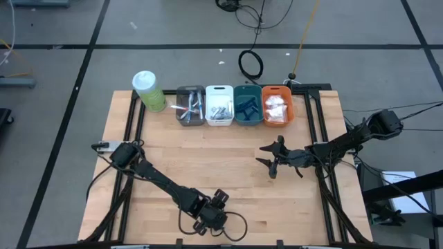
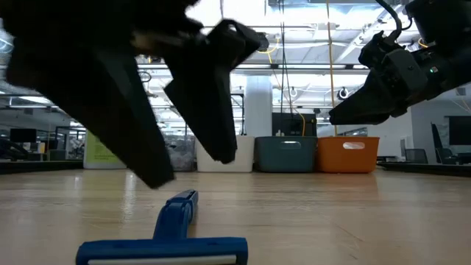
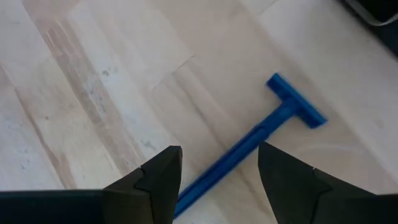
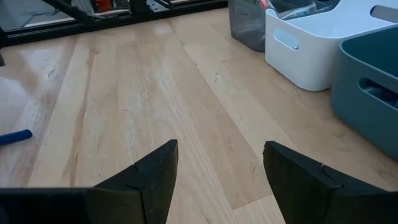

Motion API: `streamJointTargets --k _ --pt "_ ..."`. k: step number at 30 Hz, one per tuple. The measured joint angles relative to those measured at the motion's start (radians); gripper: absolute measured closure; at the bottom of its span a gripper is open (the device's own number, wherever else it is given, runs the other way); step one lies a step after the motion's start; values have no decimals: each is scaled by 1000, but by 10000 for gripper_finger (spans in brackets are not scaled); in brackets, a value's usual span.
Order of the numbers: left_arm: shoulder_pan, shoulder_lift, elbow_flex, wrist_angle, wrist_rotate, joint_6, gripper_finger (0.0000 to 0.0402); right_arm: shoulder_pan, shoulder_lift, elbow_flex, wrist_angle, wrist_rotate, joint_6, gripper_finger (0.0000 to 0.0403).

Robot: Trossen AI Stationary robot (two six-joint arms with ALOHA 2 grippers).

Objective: Pick & Place Travel size toiletries
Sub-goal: Put the blue razor into the blue bin

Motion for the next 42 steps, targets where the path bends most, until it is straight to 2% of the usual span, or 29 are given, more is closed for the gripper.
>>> streamJointTargets --k 8,12,16,22,31,39,42 --pt "38 1 0 -10 47 1 216 0 0 0 -2 -2 -1 179" --pt "42 1 -1 -38 118 65 224 0 0 0 -2 -2 -4 179" --pt "41 1 -32 -10 136 135 230 0 0 0 -2 -2 -7 179" --pt "57 -1 -96 95 130 159 238 0 0 0 -2 -3 -8 179" --pt "91 -3 -122 128 134 76 258 0 0 0 -6 -3 -8 179" --pt "125 -3 -123 128 150 -66 306 0 0 0 -8 -3 -8 179" --pt "138 -3 -123 118 153 -163 326 0 0 0 -8 -3 -8 179"
